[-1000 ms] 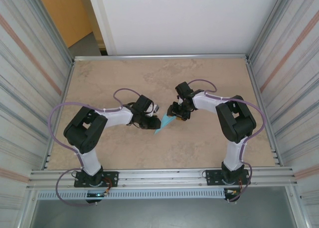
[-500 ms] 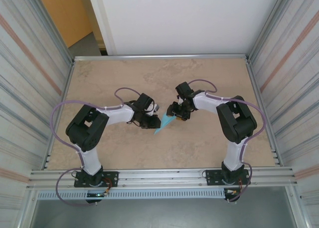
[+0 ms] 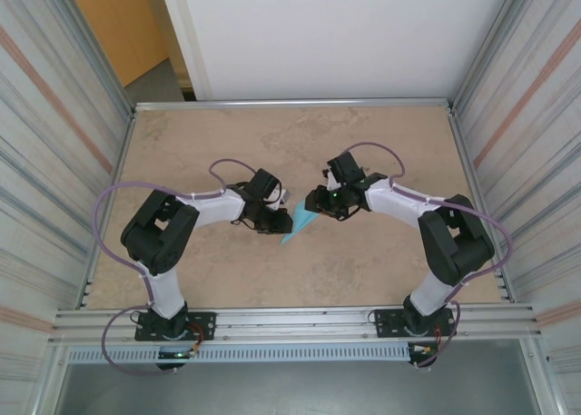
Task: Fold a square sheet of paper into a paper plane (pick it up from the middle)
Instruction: Fold the wing for the fifth time at the center of the table.
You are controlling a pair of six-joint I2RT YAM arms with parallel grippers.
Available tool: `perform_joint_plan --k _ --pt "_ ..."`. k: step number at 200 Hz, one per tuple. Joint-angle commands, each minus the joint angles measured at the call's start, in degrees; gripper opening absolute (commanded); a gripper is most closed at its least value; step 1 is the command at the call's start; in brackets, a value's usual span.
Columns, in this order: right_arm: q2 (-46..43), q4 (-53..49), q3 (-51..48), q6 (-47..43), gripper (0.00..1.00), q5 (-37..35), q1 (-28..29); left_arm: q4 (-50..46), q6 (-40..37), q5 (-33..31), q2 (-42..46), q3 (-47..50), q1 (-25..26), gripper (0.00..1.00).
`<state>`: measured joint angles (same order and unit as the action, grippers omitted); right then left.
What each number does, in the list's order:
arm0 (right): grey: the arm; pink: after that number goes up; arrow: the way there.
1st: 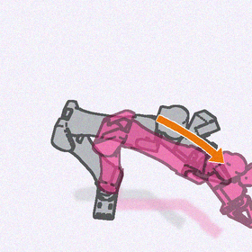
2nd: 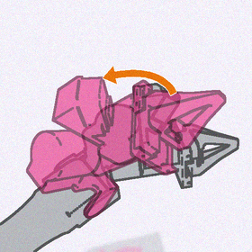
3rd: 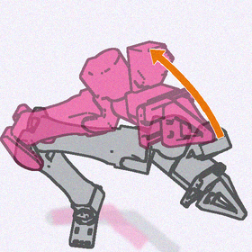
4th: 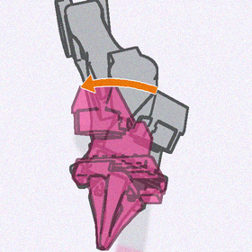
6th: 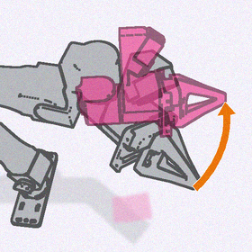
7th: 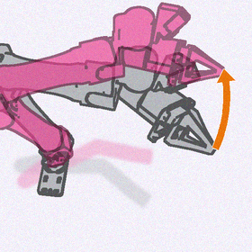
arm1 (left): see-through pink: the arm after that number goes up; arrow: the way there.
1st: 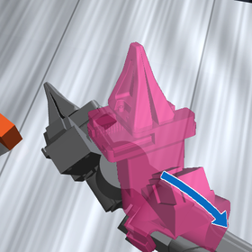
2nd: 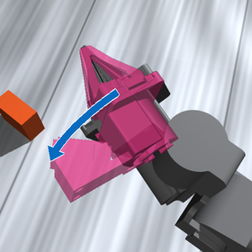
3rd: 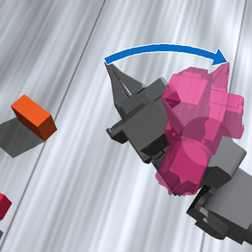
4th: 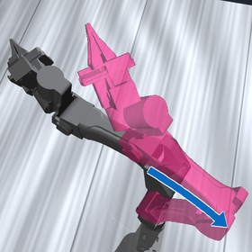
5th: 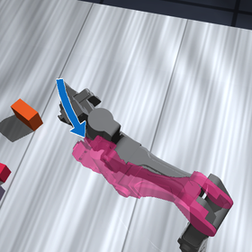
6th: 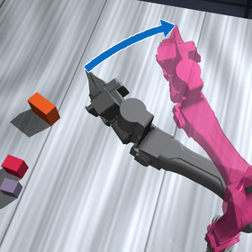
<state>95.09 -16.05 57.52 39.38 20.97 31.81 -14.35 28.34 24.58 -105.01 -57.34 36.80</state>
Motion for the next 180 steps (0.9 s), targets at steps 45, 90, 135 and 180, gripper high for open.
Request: perform_joint_plan --k 45,90,135,180 --pt "6.58 3.90 4.61 1.14 0.23 2.86 1.83 0.96 0.01 -1.17 -5.37 1.38 1.36 0.18" --pt "10.35 2.87 6.20 1.10 0.20 2.76 1.59 1.04 -0.02 -1.00 -5.48 1.36 1.37 0.18" --pt "11.36 1.05 5.86 1.62 0.19 -0.45 0.77 0.74 0.14 -1.06 -5.64 1.34 1.34 0.18" --pt "12.12 0.72 5.40 1.86 0.19 -1.50 0.10 0.58 0.30 -1.07 -5.93 1.27 1.12 0.16"
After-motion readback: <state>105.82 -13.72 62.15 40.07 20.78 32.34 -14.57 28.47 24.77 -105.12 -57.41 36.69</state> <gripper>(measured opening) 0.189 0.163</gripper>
